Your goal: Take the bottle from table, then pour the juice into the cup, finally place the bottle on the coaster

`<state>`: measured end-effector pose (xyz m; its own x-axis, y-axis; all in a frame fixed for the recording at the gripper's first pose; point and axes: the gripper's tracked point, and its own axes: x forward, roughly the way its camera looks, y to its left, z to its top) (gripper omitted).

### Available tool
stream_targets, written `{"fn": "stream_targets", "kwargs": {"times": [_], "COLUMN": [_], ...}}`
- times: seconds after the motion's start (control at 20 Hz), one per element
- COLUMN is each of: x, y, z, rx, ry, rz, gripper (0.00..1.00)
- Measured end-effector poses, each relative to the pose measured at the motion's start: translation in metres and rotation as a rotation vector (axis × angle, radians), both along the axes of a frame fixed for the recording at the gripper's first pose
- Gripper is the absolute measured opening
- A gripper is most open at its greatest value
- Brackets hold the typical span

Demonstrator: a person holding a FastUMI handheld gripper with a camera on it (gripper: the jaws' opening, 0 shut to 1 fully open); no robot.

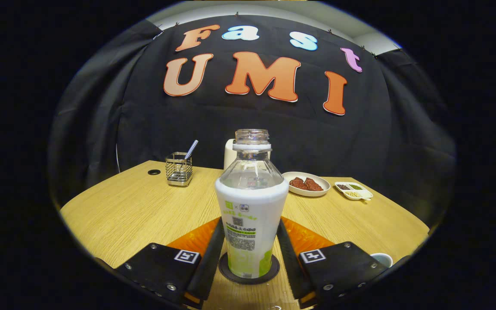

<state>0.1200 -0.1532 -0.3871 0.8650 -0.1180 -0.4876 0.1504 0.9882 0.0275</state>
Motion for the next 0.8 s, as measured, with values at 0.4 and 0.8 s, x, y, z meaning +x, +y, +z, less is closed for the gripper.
{"fn": "stream_targets", "kwargs": {"times": [0.4,0.8], "x": [-0.019,-0.043], "y": [0.002,0.029], "z": [0.064,0.191], "rx": [0.066,0.010], "ry": [-0.122,-0.224], "rz": [-0.062,-0.008], "gripper": [0.97,0.97]}}
